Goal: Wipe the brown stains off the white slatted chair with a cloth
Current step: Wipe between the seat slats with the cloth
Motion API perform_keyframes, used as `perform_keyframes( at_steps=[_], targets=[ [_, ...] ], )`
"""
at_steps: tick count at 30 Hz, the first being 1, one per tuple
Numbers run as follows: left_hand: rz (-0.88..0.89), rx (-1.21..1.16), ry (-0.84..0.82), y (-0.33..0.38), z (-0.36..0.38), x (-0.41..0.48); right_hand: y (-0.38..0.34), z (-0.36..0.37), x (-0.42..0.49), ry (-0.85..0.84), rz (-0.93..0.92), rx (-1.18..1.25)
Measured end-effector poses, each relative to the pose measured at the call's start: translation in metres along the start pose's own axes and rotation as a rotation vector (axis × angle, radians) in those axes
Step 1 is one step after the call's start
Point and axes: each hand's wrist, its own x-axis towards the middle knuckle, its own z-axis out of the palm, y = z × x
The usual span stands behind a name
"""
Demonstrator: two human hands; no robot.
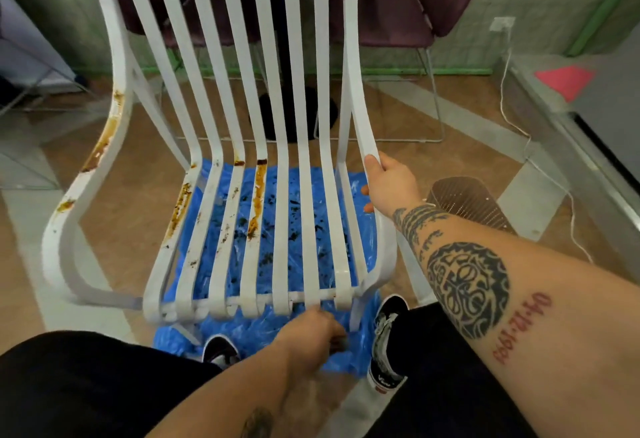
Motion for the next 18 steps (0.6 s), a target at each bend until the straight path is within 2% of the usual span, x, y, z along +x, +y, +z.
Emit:
perform_keyframes(
  at_steps=[6, 9, 13, 16, 18],
  targets=[
    [-0.282, -0.632, 0.417, -0.015, -0.074, -0.042, -0.010, -0.005, -0.009, -0.015, -0.030, -0.171],
    [-0.294, -0.708, 0.634, -0.023, -0.120, -0.063, -0.023, -0.013, -0.018, -0.060, -0.055, -0.368],
    [-0.268, -0.988, 0.871, -0.020, -0.168, -0.085, -0.046, -0.023, -0.044, -0.014, -0.113, -0.416],
    [-0.227, -1.295, 0.924, -0.009, -0.192, -0.096, -0.064, -0.029, -0.069, 0.058, -0.197, -0.383],
    [-0.147, -1.484, 0.879, 0.003, -0.205, -0.104, -0.077, -0.026, -0.089, 0.014, -0.229, -0.291]
  ],
)
